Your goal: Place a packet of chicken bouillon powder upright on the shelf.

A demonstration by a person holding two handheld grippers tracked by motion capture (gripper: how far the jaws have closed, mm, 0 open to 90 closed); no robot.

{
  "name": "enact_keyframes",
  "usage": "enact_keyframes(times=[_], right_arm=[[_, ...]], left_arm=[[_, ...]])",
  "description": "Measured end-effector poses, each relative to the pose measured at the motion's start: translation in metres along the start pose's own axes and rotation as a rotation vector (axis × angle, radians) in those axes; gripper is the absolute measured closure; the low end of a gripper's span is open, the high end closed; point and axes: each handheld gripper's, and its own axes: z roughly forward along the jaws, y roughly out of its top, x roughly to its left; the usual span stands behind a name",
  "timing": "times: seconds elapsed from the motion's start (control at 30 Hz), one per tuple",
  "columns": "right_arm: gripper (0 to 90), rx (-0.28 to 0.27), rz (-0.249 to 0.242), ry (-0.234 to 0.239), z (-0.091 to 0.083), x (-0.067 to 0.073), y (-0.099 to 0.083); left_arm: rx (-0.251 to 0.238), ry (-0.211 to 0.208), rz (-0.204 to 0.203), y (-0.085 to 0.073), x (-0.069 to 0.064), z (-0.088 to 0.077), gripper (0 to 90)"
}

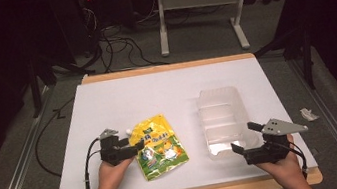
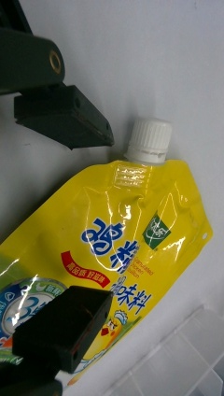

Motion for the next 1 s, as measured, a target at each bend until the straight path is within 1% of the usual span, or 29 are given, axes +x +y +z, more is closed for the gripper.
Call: enact_keyframes(times=[0.07,0.17,0.27,0.33,0.37,0.4,0.43,0.47,0.53,0.6,0.7,0.73,0.77,0.8,0.83,0.87,1.0], right_arm=[[4.7,-0.004,-0.001,0.002,-0.001,0.0,0.0],[4.8,-0.01,-0.001,0.002,-0.001,0.0,0.0],[4.8,-0.01,-0.001,0.004,-0.002,0.0,0.0],[4.9,-0.011,0.0,0.003,-0.002,0.0,0.0],[4.9,-0.011,0.0,0.005,-0.002,0.001,0.0],[4.9,-0.011,0.0,0.005,-0.002,0.001,0.0],[5.2,-0.01,0.001,0.003,-0.001,0.001,0.0],[5.2,-0.01,0.001,0.003,-0.001,0.001,0.0],[5.3,-0.004,0.007,0.001,0.0,0.001,0.0],[5.5,-0.005,0.006,0.0,0.001,0.0,0.0],[5.6,-0.002,0.011,-0.003,0.001,0.001,0.0],[5.6,-0.002,0.011,-0.003,0.001,0.001,0.0],[5.6,-0.003,0.011,-0.003,0.001,0.001,0.0],[5.6,-0.003,0.011,-0.003,0.001,0.001,0.0],[5.7,-0.005,0.008,-0.002,0.002,0.001,0.0],[5.8,-0.001,0.011,-0.003,0.001,0.001,-0.001],[5.8,-0.003,0.008,-0.003,0.001,0.0,-0.001]], left_arm=[[-0.007,-0.003,-0.017,0.0,0.002,-0.001,27.6],[-0.014,-0.013,-0.043,0.0,0.005,-0.002,29.9],[-0.015,-0.017,-0.051,-0.001,0.006,-0.002,31.8],[-0.012,-0.03,-0.057,-0.001,0.006,-0.002,35.5],[-0.01,-0.034,-0.057,-0.001,0.006,-0.002,39.6],[-0.007,-0.037,-0.055,-0.001,0.005,-0.001,39.6],[-0.003,-0.042,-0.053,-0.001,0.006,-0.001,44.3],[0.0,-0.046,-0.054,-0.001,0.006,-0.001,44.3],[0.0,-0.058,-0.071,-0.001,0.009,-0.002,47.4],[-0.005,-0.076,-0.088,-0.001,0.011,-0.003,54.0],[-0.008,-0.087,-0.084,-0.002,0.012,-0.004,59.5],[-0.015,-0.086,-0.085,-0.002,0.011,-0.004,59.5],[-0.018,-0.087,-0.078,-0.002,0.01,-0.004,63.8],[-0.018,-0.087,-0.078,-0.002,0.01,-0.004,65.7],[-0.02,-0.086,-0.073,-0.002,0.01,-0.005,65.7],[-0.024,-0.085,-0.075,-0.002,0.009,-0.005,69.8],[-0.037,-0.087,-0.066,-0.001,0.009,-0.006,73.5]])
